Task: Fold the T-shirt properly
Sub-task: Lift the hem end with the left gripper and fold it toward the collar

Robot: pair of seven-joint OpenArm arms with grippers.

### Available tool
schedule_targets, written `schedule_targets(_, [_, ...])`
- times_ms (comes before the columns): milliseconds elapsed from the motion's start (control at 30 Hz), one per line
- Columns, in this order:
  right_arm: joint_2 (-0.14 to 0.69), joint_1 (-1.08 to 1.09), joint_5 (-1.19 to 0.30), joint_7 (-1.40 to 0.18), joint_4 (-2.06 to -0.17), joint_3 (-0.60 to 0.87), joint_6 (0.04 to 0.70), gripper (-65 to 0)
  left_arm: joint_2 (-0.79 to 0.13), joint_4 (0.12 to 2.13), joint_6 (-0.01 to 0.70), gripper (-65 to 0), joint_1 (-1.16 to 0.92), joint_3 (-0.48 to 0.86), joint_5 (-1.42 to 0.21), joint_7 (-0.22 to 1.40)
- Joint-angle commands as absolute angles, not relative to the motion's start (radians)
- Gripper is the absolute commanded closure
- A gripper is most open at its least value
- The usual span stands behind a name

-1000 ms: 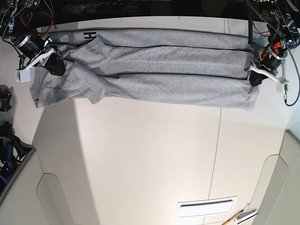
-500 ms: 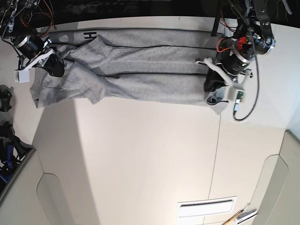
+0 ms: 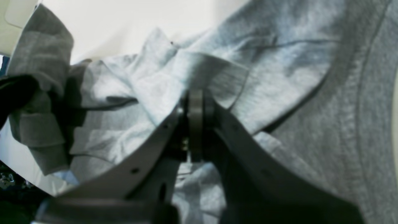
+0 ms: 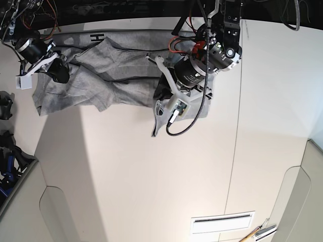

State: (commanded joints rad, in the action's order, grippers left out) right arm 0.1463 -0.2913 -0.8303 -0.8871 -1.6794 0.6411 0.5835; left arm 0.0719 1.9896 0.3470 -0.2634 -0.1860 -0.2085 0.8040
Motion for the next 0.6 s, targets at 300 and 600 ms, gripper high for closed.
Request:
schedule_targets(300, [0.147, -0.291, -0.831, -0.887, -1.679, 0.641, 0.583, 0.0, 0.072, 1.884, 0.348, 0.0, -0.263, -0.296, -0.209, 0.796])
schedule_targets(600, [0.152, -0.289, -0.876, -0.899, -1.714, 0.679, 0.583, -24.5, 0.072, 1.854, 0.377, -34.8, -0.263, -0.329, -0.351, 0.756])
